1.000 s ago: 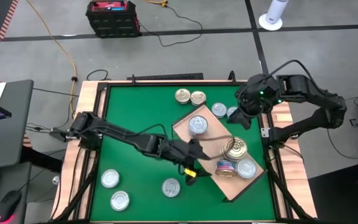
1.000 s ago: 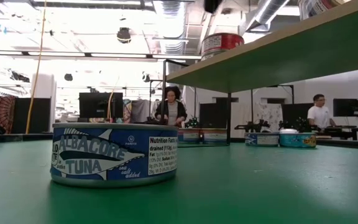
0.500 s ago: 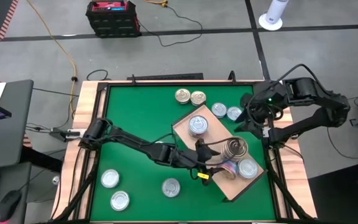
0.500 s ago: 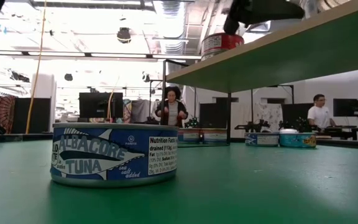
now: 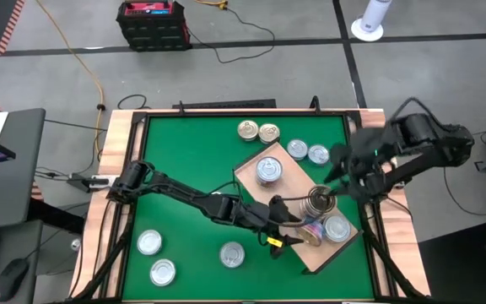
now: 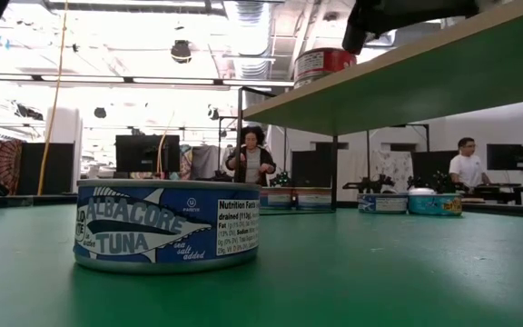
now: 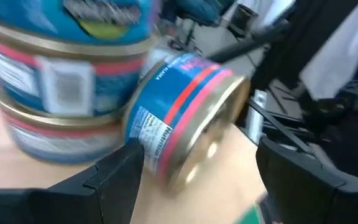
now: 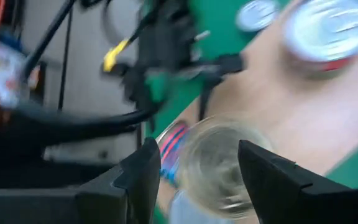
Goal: Stack canned seafood by type on shelf
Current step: Stack the blue and pink tuna can on top of the other blue and pink tuna cans on the shelf
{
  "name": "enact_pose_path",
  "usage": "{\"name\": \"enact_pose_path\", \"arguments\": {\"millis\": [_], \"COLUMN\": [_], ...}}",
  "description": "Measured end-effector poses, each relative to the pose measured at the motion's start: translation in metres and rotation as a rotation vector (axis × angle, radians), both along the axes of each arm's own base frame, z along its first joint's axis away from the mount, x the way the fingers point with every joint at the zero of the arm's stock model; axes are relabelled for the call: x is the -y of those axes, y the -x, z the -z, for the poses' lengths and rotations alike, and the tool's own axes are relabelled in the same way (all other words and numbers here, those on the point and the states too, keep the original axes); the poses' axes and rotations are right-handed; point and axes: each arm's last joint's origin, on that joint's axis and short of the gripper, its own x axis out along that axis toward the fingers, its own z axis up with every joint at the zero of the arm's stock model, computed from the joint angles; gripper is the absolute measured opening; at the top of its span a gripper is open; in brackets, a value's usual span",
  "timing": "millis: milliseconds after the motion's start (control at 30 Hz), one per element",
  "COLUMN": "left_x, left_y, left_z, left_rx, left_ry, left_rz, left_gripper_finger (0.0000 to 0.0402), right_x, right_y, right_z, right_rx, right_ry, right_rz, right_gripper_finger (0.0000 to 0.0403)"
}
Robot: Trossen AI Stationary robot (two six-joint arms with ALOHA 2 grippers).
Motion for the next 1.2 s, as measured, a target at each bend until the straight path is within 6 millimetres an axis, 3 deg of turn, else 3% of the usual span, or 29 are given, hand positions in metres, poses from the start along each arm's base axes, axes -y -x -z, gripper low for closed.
{"name": "enact_pose_path", "arguments": {"millis": [367, 700, 967, 1200], "left_x": [0.003, 0.009, 0.007, 0.007], "left_y": [0.016, 0.033, 0.043, 0.044], "left_z": [-0.019, -0.031, -0.044, -0.047], "left_rx": [-0.069, -0.147, -0.144, -0.138], "left_ry": [0.024, -0.034, -0.056, -0.054], "left_rz": [0.031, 0.120, 0.130, 0.144], "left_gripper_finger": [0.0297, 0.0297, 0.0297, 0.0297], "right_x": [-0.058, -0.118, -0.144, -0.147], "right_y": [0.006, -0.026, -0.024, -0.010], "right_z": [0.006, 0.042, 0.059, 0.074], "right_rx": [-0.028, -0.162, -0.190, -0.324], "right_ry": [0.006, 0.042, 0.128, 0.244], "right_rz": [0.005, 0.146, 0.204, 0.256], "right_gripper_finger": [0.0239, 0.0239, 0.0239, 0.0240]}}
